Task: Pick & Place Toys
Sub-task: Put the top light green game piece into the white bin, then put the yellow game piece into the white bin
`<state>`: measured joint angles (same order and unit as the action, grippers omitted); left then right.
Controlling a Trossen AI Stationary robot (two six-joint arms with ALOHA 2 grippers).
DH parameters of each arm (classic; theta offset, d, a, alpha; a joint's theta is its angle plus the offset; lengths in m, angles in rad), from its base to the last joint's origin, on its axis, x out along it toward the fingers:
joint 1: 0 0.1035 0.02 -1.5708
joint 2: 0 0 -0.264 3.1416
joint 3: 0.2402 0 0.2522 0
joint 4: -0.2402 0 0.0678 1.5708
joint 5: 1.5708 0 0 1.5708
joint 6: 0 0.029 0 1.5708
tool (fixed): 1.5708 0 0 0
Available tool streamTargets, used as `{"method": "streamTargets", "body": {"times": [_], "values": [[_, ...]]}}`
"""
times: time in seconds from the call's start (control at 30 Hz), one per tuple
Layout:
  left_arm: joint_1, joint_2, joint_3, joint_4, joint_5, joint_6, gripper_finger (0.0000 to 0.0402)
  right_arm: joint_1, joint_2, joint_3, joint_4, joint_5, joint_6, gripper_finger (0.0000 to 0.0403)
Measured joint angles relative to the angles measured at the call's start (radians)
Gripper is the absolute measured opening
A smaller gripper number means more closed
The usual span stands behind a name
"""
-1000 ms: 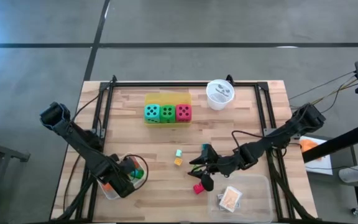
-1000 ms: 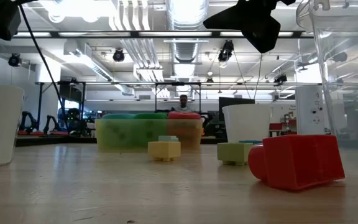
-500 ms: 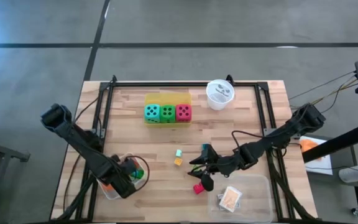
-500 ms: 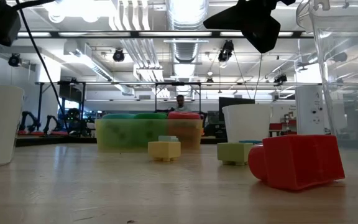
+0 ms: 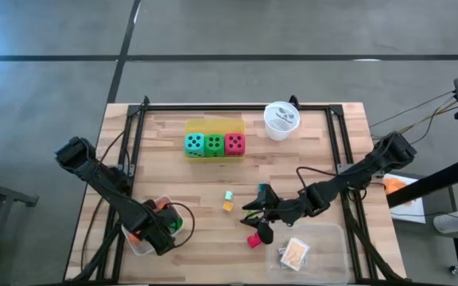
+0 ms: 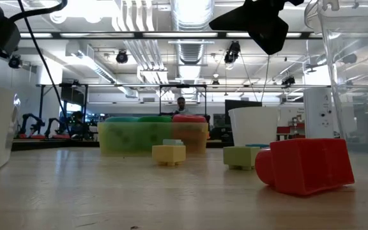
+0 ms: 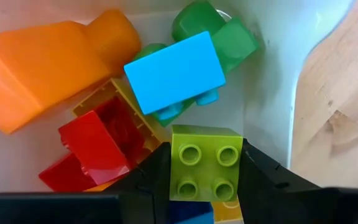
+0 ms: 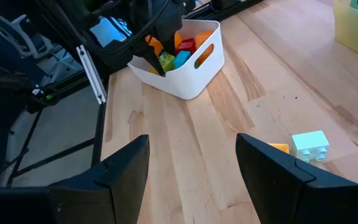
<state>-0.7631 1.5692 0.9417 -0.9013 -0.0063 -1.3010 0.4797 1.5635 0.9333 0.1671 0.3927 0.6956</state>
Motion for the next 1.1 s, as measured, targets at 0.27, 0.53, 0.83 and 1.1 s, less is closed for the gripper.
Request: {"method": "streamTargets", "body": {"times": [0.27,0.53,0.83,1.1], "values": [[0.000,0.000,0.000,0.000,0.000,0.000,0.0127,0.000,0.000,0.000,0.000,0.000,0.000,0.0235],[0.000,0.000,0.000,0.012,0.013,0.015,0.0141,0.000,0.000,0.000,-0.001,0.000,0.000,0.0235],[0.034,0.000,0.001,0.008,0.051,-0.012,0.0348,0.000,0.000,0.000,-0.001,0.000,0.000,0.0235],[0.069,0.000,0.002,0.006,0.129,-0.023,0.0376,0.000,0.000,0.000,-0.001,-0.001,0.000,0.0235]]}}
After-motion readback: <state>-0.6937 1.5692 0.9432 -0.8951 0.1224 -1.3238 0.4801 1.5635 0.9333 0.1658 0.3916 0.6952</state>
